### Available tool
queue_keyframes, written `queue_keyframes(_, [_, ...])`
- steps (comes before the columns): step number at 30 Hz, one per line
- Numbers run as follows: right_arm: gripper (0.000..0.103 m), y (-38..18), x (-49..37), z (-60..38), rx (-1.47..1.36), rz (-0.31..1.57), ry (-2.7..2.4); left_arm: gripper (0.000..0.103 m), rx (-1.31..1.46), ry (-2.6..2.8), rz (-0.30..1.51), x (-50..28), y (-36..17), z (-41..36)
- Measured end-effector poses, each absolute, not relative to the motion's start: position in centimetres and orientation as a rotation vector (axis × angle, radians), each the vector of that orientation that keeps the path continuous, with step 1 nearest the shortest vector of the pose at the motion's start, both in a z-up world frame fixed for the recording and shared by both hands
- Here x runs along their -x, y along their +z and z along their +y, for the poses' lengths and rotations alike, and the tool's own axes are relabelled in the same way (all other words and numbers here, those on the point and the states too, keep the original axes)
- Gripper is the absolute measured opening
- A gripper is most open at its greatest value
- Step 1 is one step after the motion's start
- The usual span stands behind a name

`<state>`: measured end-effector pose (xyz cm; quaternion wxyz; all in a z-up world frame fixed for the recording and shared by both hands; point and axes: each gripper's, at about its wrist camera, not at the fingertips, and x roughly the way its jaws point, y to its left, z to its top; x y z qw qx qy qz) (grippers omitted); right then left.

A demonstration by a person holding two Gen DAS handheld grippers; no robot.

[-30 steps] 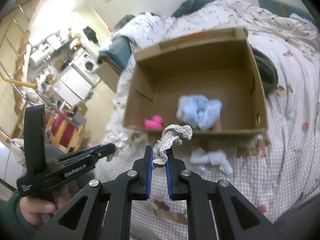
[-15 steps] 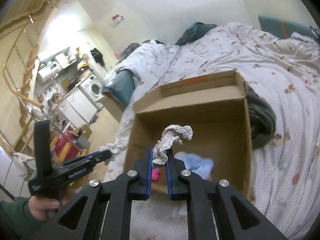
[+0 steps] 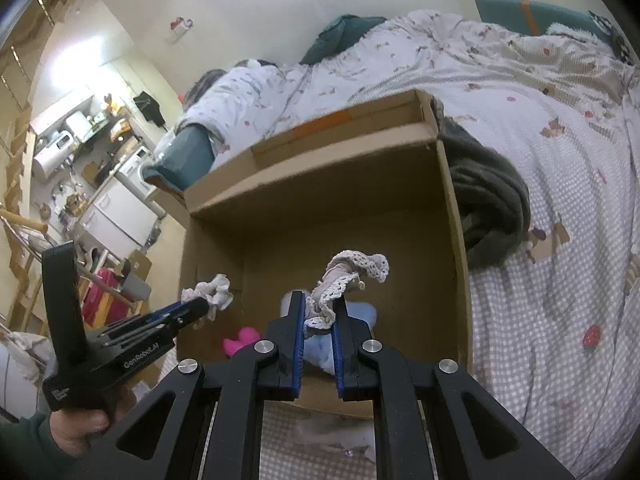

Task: Organize soft objects
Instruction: 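Carry the white scrunchie with the left gripper while the right gripper carries the lace scrunchie over the box, then open both grippers to drop the two scrunchies into the box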

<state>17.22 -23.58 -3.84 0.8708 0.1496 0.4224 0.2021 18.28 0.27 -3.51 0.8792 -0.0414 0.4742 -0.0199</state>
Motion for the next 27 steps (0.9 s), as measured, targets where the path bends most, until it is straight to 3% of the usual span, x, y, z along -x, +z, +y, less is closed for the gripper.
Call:
queue_keyframes(19, [0.014, -6.3, -17.4, -21.4, -0.208, 0.997, 0.393, 0.012, 0.040, -0.009, 0.993, -17.7, -4.4, 0.3])
queue_keyframes(27, [0.014, -6.7, -17.5, -21.3, -0.205, 1.012, 0.388, 0.021, 0.059, -0.013, 0.992, -17.7, -4.3, 0.4])
